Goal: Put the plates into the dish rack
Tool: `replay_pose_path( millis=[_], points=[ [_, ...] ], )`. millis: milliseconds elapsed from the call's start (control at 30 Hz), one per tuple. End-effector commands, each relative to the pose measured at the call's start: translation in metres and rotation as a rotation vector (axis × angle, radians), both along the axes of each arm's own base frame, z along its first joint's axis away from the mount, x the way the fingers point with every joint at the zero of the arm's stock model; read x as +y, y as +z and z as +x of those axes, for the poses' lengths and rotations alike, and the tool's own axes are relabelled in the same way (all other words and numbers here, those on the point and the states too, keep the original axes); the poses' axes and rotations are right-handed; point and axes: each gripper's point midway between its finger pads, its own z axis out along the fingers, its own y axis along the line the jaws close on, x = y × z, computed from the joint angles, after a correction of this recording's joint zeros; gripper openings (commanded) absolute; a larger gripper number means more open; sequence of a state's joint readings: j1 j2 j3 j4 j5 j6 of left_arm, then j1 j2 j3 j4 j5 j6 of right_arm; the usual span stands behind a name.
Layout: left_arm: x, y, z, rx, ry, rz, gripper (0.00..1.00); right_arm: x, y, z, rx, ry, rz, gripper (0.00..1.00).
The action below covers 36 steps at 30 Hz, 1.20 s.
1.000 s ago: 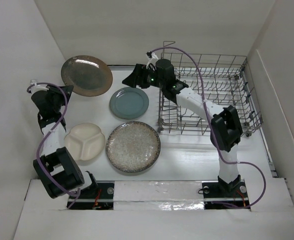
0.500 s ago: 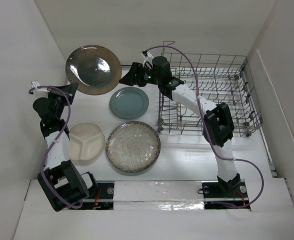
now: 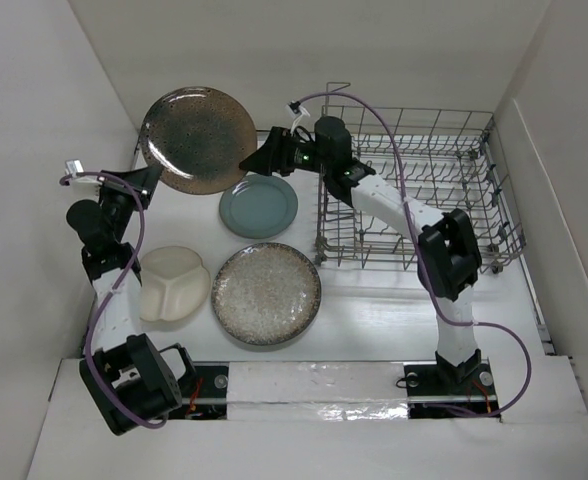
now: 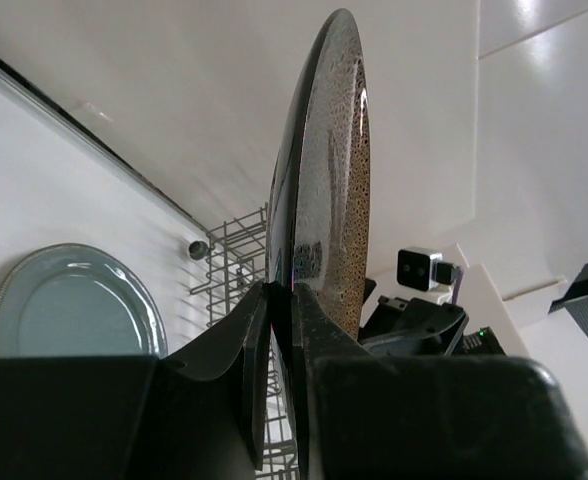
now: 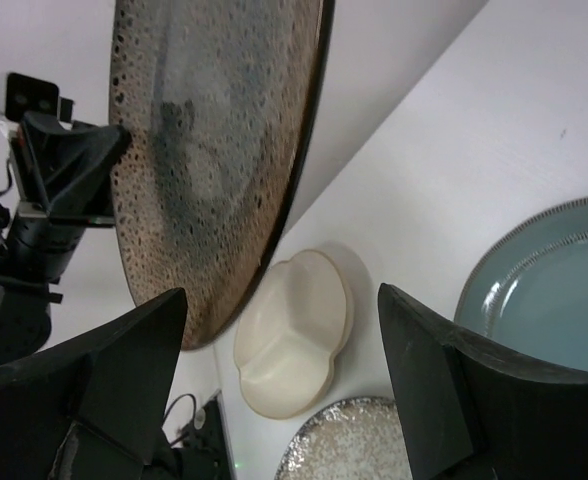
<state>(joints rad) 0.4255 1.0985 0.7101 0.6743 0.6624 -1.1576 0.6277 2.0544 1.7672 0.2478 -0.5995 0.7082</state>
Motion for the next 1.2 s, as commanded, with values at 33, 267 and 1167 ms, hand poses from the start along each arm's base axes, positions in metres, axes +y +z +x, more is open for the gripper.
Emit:
replay_pose_path(
  millis=[33, 267, 1167],
  points=[
    [-0.028, 0.079, -0.040, -0.300, -0.090, 0.076, 0.00, 0.005, 0.041, 0.002, -0.084, 0.031, 0.080, 0.80],
    [-0.053, 0.046, -0.052, -0.278, -0.214, 0.091, 0.00, 0.011, 0.056, 0.000, -0.111, 0.073, 0.146, 0.64],
    [-0.108, 0.041, -0.083, -0.335, -0.326, 0.328, 0.72, -0.232, 0.219, -0.015, -0.457, -0.715, 0.049, 0.00]
  ],
)
